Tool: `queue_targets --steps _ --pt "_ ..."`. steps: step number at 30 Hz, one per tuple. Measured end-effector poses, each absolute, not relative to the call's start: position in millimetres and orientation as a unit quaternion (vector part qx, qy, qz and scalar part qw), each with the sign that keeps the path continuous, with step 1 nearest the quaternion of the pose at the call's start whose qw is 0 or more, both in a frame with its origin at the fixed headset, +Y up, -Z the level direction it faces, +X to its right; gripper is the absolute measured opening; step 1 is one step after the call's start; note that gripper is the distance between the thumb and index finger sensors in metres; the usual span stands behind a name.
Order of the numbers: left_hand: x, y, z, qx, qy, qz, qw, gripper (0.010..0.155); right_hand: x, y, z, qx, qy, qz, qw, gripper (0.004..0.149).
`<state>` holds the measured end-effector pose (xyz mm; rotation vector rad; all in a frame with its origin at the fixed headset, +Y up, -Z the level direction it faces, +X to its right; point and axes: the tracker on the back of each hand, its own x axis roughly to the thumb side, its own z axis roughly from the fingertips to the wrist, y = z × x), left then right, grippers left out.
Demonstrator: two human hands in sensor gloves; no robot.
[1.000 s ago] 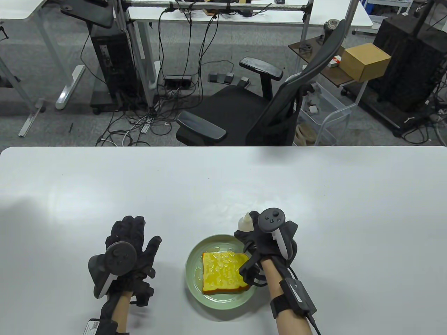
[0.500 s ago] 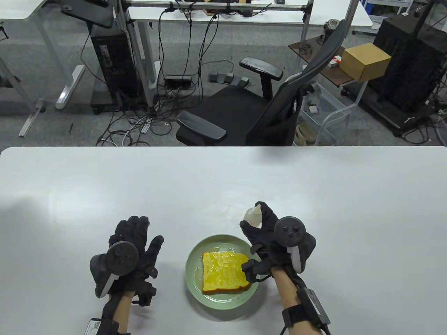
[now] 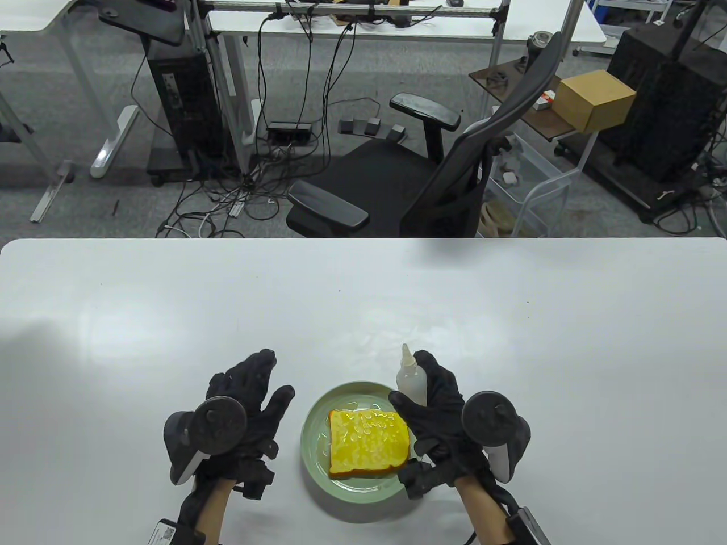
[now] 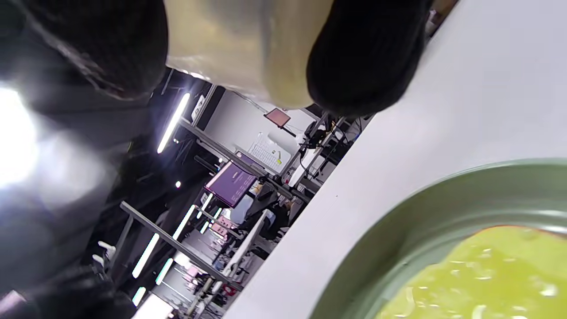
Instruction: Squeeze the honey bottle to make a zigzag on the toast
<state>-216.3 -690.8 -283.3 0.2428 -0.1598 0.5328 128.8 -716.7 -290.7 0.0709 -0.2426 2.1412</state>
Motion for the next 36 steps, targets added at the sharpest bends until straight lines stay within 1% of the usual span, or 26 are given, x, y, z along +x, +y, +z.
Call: queue_targets --steps 2,5,9,11,14,20,24,31,32,36 --pt "-210.4 -688.1 -281.6 0.122 -0.086 0.260 0.954 0.073 126.7 -717.5 -282.6 0.031 -0.116 0.897 0.426 0.082" --pt "-201.4 -685.4 -279.0 0.121 -0.101 0.245 0.957 0.072 122.0 -719.7 -270.4 0.041 -0.161 0.932 0.324 0.081" --pt "-187.2 -681.8 -274.3 0.123 -0.126 0.227 0.958 0.068 109.9 -722.3 -258.5 0.060 -0.227 0.958 0.164 0.080" --pt "-179.9 -680.1 -272.0 0.123 -0.142 0.222 0.957 0.064 103.7 -724.4 -255.1 0.075 -0.241 0.960 0.124 0.080" --pt "-170.0 -679.7 -268.7 0.121 -0.156 0.207 0.958 0.064 96.8 -726.4 -252.1 0.094 -0.242 0.959 0.110 0.080" --pt "-152.3 -688.7 -267.0 0.100 -0.176 0.187 0.961 0.066 86.8 -728.4 -246.4 0.130 -0.256 0.955 0.079 0.079" --pt "-143.7 -692.1 -266.3 0.077 -0.188 0.173 0.964 0.061 79.6 -729.2 -242.2 0.155 -0.262 0.951 0.050 0.079" --pt "-132.9 -699.0 -267.7 0.024 -0.208 0.163 0.964 0.051 71.9 -728.3 -236.6 0.172 -0.277 0.945 0.019 0.078" --pt "-132.1 -699.2 -267.5 0.021 -0.211 0.157 0.965 0.050 71.9 -728.5 -236.6 0.172 -0.277 0.945 0.017 0.078" --pt "-129.1 -698.6 -264.6 0.049 -0.221 0.145 0.963 0.047 72.1 -729.2 -237.4 0.171 -0.275 0.946 0.025 0.078"
